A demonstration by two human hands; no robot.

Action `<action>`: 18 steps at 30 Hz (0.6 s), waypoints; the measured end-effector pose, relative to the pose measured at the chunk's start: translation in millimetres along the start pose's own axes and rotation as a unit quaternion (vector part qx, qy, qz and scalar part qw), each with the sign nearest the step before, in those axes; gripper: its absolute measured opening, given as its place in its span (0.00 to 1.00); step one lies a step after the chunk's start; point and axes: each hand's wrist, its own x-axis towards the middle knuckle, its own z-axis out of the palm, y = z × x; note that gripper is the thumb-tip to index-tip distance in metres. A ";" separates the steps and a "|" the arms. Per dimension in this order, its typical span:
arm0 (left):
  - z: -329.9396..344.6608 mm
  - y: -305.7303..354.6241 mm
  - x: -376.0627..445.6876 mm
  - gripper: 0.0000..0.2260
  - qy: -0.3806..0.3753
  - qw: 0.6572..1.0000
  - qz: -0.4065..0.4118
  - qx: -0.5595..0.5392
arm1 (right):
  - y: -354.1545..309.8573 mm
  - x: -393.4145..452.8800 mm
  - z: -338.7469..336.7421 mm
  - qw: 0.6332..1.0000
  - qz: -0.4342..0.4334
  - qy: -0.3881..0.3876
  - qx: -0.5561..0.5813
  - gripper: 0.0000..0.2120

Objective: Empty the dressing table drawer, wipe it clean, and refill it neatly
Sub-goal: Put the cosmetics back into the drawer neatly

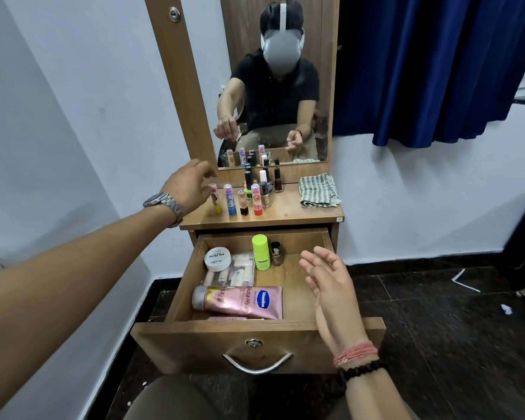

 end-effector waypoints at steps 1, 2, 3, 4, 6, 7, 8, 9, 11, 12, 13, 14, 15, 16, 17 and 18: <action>1.6 -0.4 3.0 0.12 -0.003 1.000 -0.009 -0.005 | 0.3 0.2 -0.4 1.000 0.001 -0.001 0.002 0.12; 3.5 -1.0 5.6 0.13 -0.011 1.000 -0.016 -0.005 | 0.6 0.1 -0.7 1.000 0.003 -0.002 0.002 0.12; 5.7 -1.6 7.7 0.15 -0.022 1.000 -0.020 0.000 | 0.5 0.0 -1.0 1.000 0.004 -0.003 0.002 0.12; 7.9 -2.2 9.5 0.15 -0.035 0.999 -0.022 0.008 | 0.2 0.0 -1.1 1.000 0.005 -0.005 0.002 0.12; 12.7 -3.6 12.5 0.17 -0.059 0.998 -0.027 0.022 | 0.0 0.4 -1.4 1.000 0.007 -0.007 0.002 0.12; 15.4 -3.9 13.4 0.17 -0.066 0.997 -0.030 0.023 | -0.2 0.3 -1.7 1.000 0.007 -0.008 0.001 0.12; 17.9 -4.1 13.8 0.17 -0.070 0.997 -0.033 0.022 | -0.3 0.4 -1.8 1.000 0.007 -0.008 0.000 0.12; 19.7 -4.0 14.2 0.17 -0.071 0.997 -0.036 0.022 | -0.6 0.5 -1.5 1.000 0.007 -0.008 -0.002 0.12; 22.6 -3.9 14.2 0.17 -0.075 0.996 -0.041 0.024 | -0.8 0.4 -1.6 1.000 0.008 -0.008 -0.004 0.12; 23.8 -4.1 14.1 0.17 -0.078 0.996 -0.042 0.025 | -0.9 0.4 -1.5 1.000 0.009 -0.008 -0.005 0.12; 24.7 -4.5 13.8 0.16 -0.081 0.995 -0.043 0.026 | -1.1 0.3 -1.4 1.000 0.009 -0.007 -0.007 0.12; 25.3 -5.0 13.4 0.16 -0.083 0.995 -0.043 0.027 | -1.2 0.3 -1.0 1.000 0.009 -0.006 -0.008 0.12; 25.6 -5.6 12.8 0.15 -0.081 0.995 -0.042 0.027 | -1.3 0.3 -0.7 1.000 0.010 -0.006 -0.010 0.11; 25.8 -6.3 12.3 0.14 -0.076 0.996 -0.041 0.024 | -1.3 0.4 -0.4 1.000 0.010 -0.005 -0.012 0.11; 26.0 -7.1 11.8 0.13 -0.070 0.997 -0.042 0.018 | -1.2 0.1 -0.5 1.000 0.010 -0.005 -0.012 0.11; 26.2 -7.6 11.4 0.11 -0.064 0.997 -0.044 0.012 | -1.1 0.2 -0.4 1.000 0.010 -0.005 -0.013 0.11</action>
